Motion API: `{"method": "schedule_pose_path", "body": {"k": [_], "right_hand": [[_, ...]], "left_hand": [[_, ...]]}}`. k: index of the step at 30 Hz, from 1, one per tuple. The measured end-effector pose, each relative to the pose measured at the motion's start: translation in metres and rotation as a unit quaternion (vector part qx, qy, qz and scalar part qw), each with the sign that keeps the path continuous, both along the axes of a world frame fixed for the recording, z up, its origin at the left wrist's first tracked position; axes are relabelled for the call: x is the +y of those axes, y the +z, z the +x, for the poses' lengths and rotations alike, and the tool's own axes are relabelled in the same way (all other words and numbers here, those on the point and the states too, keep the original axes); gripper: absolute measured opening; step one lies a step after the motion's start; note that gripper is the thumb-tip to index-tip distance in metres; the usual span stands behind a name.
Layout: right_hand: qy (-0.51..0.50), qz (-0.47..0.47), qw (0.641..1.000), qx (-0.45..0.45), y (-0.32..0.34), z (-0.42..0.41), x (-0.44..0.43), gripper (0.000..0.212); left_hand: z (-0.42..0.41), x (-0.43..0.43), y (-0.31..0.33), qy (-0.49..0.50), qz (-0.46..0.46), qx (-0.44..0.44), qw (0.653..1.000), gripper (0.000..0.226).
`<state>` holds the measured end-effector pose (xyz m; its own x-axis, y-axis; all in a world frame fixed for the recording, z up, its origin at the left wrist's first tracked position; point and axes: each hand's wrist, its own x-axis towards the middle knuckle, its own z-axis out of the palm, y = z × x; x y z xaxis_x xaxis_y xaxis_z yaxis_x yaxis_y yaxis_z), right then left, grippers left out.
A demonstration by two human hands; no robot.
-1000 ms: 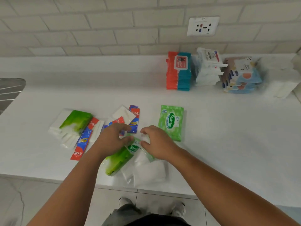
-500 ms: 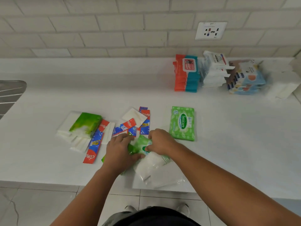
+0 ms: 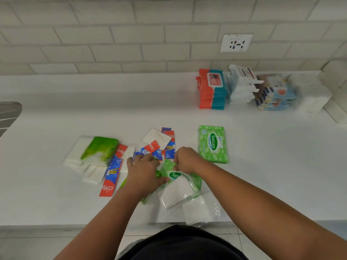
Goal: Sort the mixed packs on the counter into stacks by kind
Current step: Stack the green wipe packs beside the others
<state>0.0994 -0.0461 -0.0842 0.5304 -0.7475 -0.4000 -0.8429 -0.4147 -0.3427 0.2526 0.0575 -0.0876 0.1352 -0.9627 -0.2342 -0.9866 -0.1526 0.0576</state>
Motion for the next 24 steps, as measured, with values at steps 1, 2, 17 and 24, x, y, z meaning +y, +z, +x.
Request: {"method": "schedule_pose_path", "body": {"k": [1, 2, 17, 24], "right_hand": [[0.004, -0.005, 1.0, 0.001, -0.001, 0.0, -0.001, 0.03], [0.007, -0.008, 1.0, 0.002, -0.001, 0.0, -0.002, 0.027], [-0.129, -0.033, 0.909, -0.395, 0.042, -0.024, -0.028, 0.011], [-0.296, 0.1, 0.782, -0.539, 0.051, -0.043, -0.046, 0.009]], "left_hand": [[0.0, -0.001, 0.001, -0.009, 0.002, -0.01, 1.0, 0.073], [-0.001, -0.002, 0.003, -0.017, 0.004, -0.019, 1.0, 0.073], [0.0, -0.039, 0.039, 0.179, -0.153, 0.43, 0.872, 0.019], [-0.029, -0.071, 0.059, 0.182, -0.096, 0.646, 0.735, 0.019]]}}
